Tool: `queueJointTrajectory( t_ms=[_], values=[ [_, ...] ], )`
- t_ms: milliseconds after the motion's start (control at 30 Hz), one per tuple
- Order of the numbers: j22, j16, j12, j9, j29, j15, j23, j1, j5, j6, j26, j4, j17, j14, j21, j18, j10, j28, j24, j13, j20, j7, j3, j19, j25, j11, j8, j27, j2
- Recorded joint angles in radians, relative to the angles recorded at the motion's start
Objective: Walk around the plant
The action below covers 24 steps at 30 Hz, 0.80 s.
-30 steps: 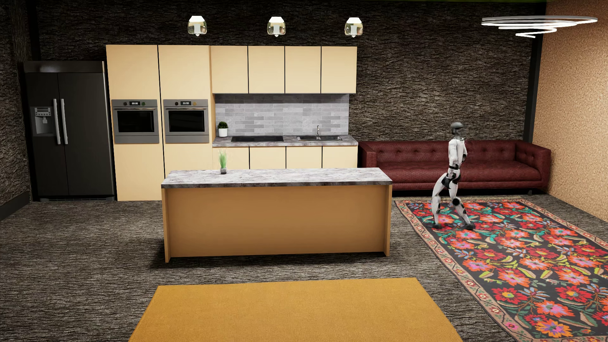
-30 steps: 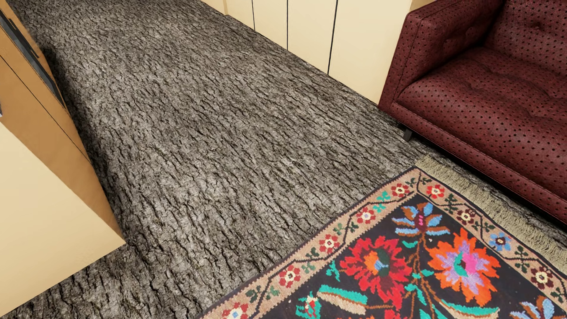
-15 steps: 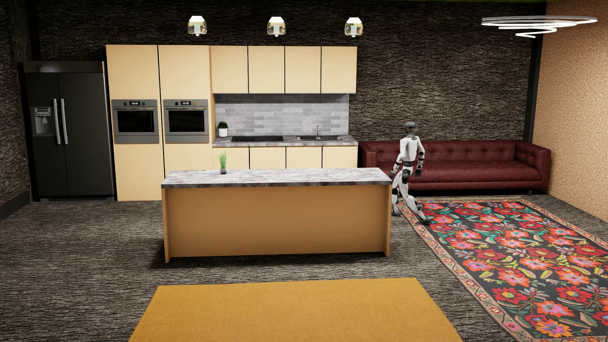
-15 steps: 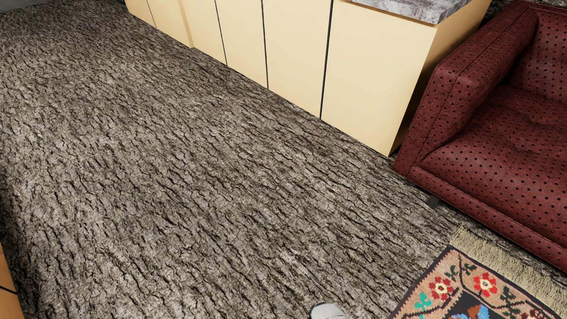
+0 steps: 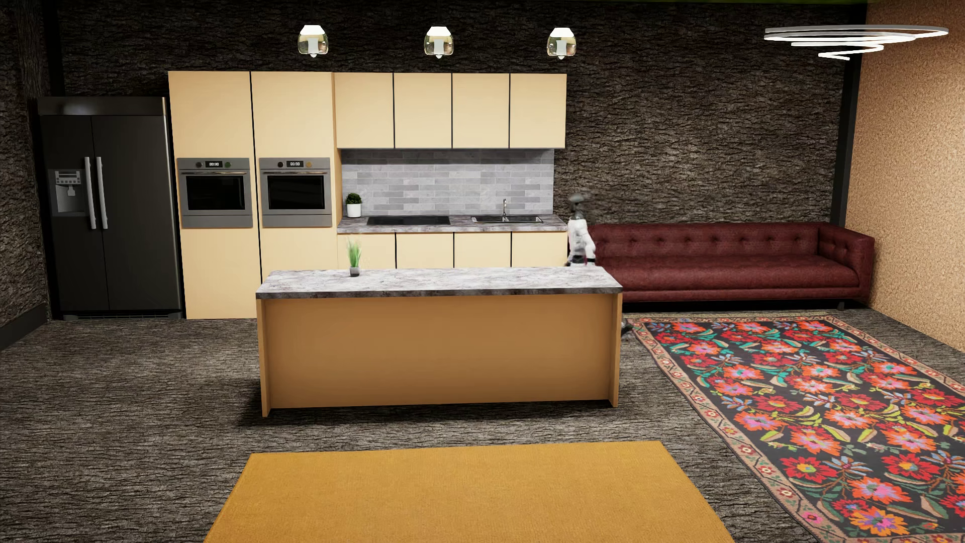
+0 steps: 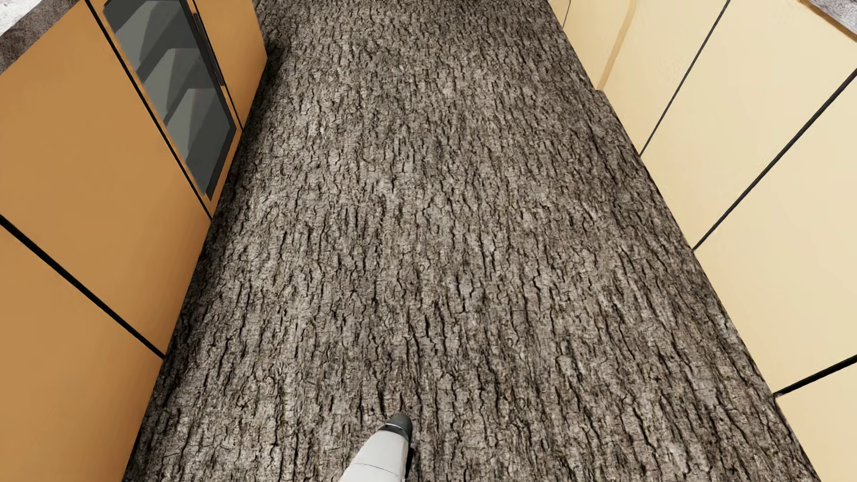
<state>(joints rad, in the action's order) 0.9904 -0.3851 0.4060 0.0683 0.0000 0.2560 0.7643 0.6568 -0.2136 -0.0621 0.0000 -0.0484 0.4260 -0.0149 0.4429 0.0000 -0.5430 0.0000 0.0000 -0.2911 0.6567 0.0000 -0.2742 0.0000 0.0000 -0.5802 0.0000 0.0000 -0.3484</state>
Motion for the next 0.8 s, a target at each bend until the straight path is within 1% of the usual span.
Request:
queueJointTrajectory(
  t_ms=[33, 67, 100, 133, 167, 200, 233, 267, 300, 333, 400, 433, 467, 500, 533, 567, 600, 633, 667, 700, 733, 767, 800],
  values=[
    [0.028, -0.002, 0.011, -0.01, 0.0, -0.121, 0.013, 0.057, -0.027, -0.031, 0.0, 0.028, -0.009, -0.228, -0.027, 0.0, -0.1, 0.0, 0.0, -0.001, 0.032, 0.0, 0.01, 0.0, 0.0, -0.047, 0.0, 0.0, -0.005],
    [0.063, -0.001, 0.003, -0.017, 0.0, -0.281, 0.043, 0.069, -0.053, -0.074, 0.0, 0.088, -0.024, -0.279, -0.039, 0.0, -0.181, 0.0, 0.0, -0.007, 0.07, 0.0, 0.034, 0.0, 0.0, -0.149, 0.0, 0.0, 0.037],
    [0.077, -0.001, -0.014, -0.011, 0.0, -0.395, 0.08, 0.027, -0.036, -0.076, 0.0, 0.131, -0.032, -0.235, -0.034, 0.0, -0.228, 0.0, 0.0, -0.015, 0.094, 0.0, 0.07, 0.0, 0.0, -0.299, 0.0, 0.0, 0.098],
    [0.061, -0.001, -0.027, -0.008, 0.0, -0.394, 0.101, -0.024, -0.025, -0.081, 0.0, 0.182, -0.034, -0.197, -0.009, 0.0, -0.249, 0.0, 0.0, -0.012, 0.071, 0.0, 0.104, 0.0, 0.0, -0.48, 0.0, 0.0, 0.207],
    [0.051, 0.01, -0.044, 0.016, 0.0, -0.289, 0.111, -0.128, -0.021, -0.083, 0.0, 0.234, -0.037, -0.163, 0.01, 0.0, -0.223, 0.0, 0.0, -0.007, 0.027, 0.0, 0.151, 0.0, 0.0, -0.634, 0.0, 0.0, 0.286],
    [0.019, 0.01, -0.078, 0.028, 0.0, -0.158, 0.119, -0.233, 0.021, -0.069, 0.0, 0.269, -0.042, -0.115, 0.019, 0.0, -0.185, 0.0, 0.0, -0.015, 0.021, 0.0, 0.195, 0.0, 0.0, -0.737, 0.0, 0.0, 0.396],
    [-0.038, 0.005, -0.106, 0.033, 0.0, -0.055, 0.122, -0.352, 0.045, -0.057, 0.0, 0.299, -0.048, -0.044, 0.036, 0.0, -0.126, 0.0, 0.0, -0.027, 0.016, 0.0, 0.243, 0.0, 0.0, -0.77, 0.0, 0.0, 0.504],
    [-0.108, -0.001, -0.137, 0.029, 0.0, 0.001, 0.117, -0.451, 0.073, -0.036, 0.0, 0.297, -0.052, 0.031, 0.042, 0.0, -0.073, 0.0, 0.0, -0.038, -0.018, 0.0, 0.305, 0.0, 0.0, -0.732, 0.0, 0.0, 0.614],
    [-0.179, -0.004, -0.154, 0.056, 0.0, 0.007, 0.116, -0.602, 0.106, -0.009, 0.0, 0.267, -0.05, 0.098, 0.043, 0.0, 0.002, 0.0, 0.0, -0.048, -0.078, 0.0, 0.365, 0.0, 0.0, -0.598, 0.0, 0.0, 0.649],
    [-0.232, -0.008, -0.186, 0.056, 0.0, -0.002, 0.11, -0.702, 0.106, 0.005, 0.0, 0.247, -0.049, 0.174, 0.045, 0.0, 0.051, 0.0, 0.0, -0.062, -0.114, 0.0, 0.424, 0.0, 0.0, -0.445, 0.0, 0.0, 0.701],
    [-0.315, -0.011, -0.271, 0.038, 0.0, -0.049, 0.097, -0.847, 0.075, 0.02, 0.0, 0.214, -0.046, 0.326, 0.029, 0.0, 0.121, 0.0, 0.0, -0.08, -0.165, 0.0, 0.509, 0.0, 0.0, -0.091, 0.0, 0.0, 0.778],
    [-0.359, -0.02, -0.307, 0.023, 0.0, -0.054, 0.091, -0.898, 0.055, 0.016, 0.0, 0.203, -0.05, 0.375, 0.022, 0.0, 0.13, 0.0, 0.0, -0.088, -0.18, 0.0, 0.539, 0.0, 0.0, 0.063, 0.0, 0.0, 0.8],
    [-0.389, -0.024, -0.334, 0.009, 0.0, -0.05, 0.087, -0.954, 0.038, 0.018, 0.0, 0.177, -0.048, 0.407, 0.018, 0.0, 0.134, 0.0, 0.0, -0.099, -0.195, 0.0, 0.556, 0.0, 0.0, 0.103, 0.0, 0.0, 0.831],
    [-0.411, -0.025, -0.339, 0.004, 0.0, -0.027, 0.098, -1.007, 0.027, 0.015, 0.0, 0.15, -0.052, 0.404, 0.01, 0.0, 0.117, 0.0, 0.0, -0.104, -0.218, 0.0, 0.581, 0.0, 0.0, 0.067, 0.0, 0.0, 0.863],
    [-0.43, -0.02, -0.322, 0.003, 0.0, -0.041, 0.117, -1.054, 0.04, 0.026, 0.0, 0.118, -0.053, 0.363, 0.008, 0.0, 0.077, 0.0, 0.0, -0.107, -0.242, 0.0, 0.6, 0.0, 0.0, -0.031, 0.0, 0.0, 0.88],
    [-0.406, -0.003, -0.306, -0.019, 0.0, -0.108, 0.159, -1.049, 0.06, 0.047, 0.0, 0.096, -0.055, 0.26, 0.015, 0.0, -0.011, 0.0, 0.0, -0.102, -0.253, 0.0, 0.606, 0.0, 0.0, -0.14, 0.0, 0.0, 0.921],
    [-0.351, 0.023, -0.28, -0.028, 0.0, -0.119, 0.209, -1.03, 0.108, 0.084, 0.0, 0.063, -0.058, 0.082, 0.023, 0.0, -0.145, 0.0, 0.0, -0.096, -0.244, 0.0, 0.599, 0.0, 0.0, -0.241, 0.0, 0.0, 0.917],
    [-0.3, 0.032, -0.255, -0.018, 0.0, -0.074, 0.247, -0.978, 0.143, 0.09, 0.0, 0.056, -0.06, -0.103, 0.033, 0.0, -0.325, 0.0, 0.0, -0.079, -0.213, 0.0, 0.575, 0.0, 0.0, -0.294, 0.0, 0.0, 0.859],
    [-0.242, 0.034, -0.252, -0.014, 0.0, -0.027, 0.269, -0.866, 0.176, 0.09, 0.0, 0.054, -0.07, -0.182, 0.026, 0.0, -0.55, 0.0, 0.0, -0.06, -0.151, 0.0, 0.554, 0.0, 0.0, -0.3, 0.0, 0.0, 0.795],
    [-0.195, 0.031, -0.249, -0.005, 0.0, -0.006, 0.255, -0.759, 0.194, 0.081, 0.0, 0.073, -0.074, -0.146, 0.03, 0.0, -0.72, 0.0, 0.0, -0.046, -0.086, 0.0, 0.512, 0.0, 0.0, -0.251, 0.0, 0.0, 0.694],
    [-0.147, 0.033, -0.233, -0.001, 0.0, -0.001, 0.223, -0.643, 0.2, 0.061, 0.0, 0.089, -0.074, -0.09, 0.033, 0.0, -0.825, 0.0, 0.0, -0.034, -0.045, 0.0, 0.462, 0.0, 0.0, -0.197, 0.0, 0.0, 0.599],
    [-0.106, 0.037, -0.201, 0.006, 0.0, -0.003, 0.194, -0.543, 0.202, 0.037, 0.0, 0.115, -0.076, -0.076, 0.029, 0.0, -0.831, 0.0, 0.0, -0.018, -0.037, 0.0, 0.399, 0.0, 0.0, -0.138, 0.0, 0.0, 0.502],
    [-0.072, 0.031, -0.169, 0.013, 0.0, -0.006, 0.139, -0.461, 0.197, 0.017, 0.0, 0.136, -0.069, -0.119, 0.021, 0.0, -0.739, 0.0, 0.0, -0.007, -0.001, 0.0, 0.335, 0.0, 0.0, -0.077, 0.0, 0.0, 0.4]
  ],
)
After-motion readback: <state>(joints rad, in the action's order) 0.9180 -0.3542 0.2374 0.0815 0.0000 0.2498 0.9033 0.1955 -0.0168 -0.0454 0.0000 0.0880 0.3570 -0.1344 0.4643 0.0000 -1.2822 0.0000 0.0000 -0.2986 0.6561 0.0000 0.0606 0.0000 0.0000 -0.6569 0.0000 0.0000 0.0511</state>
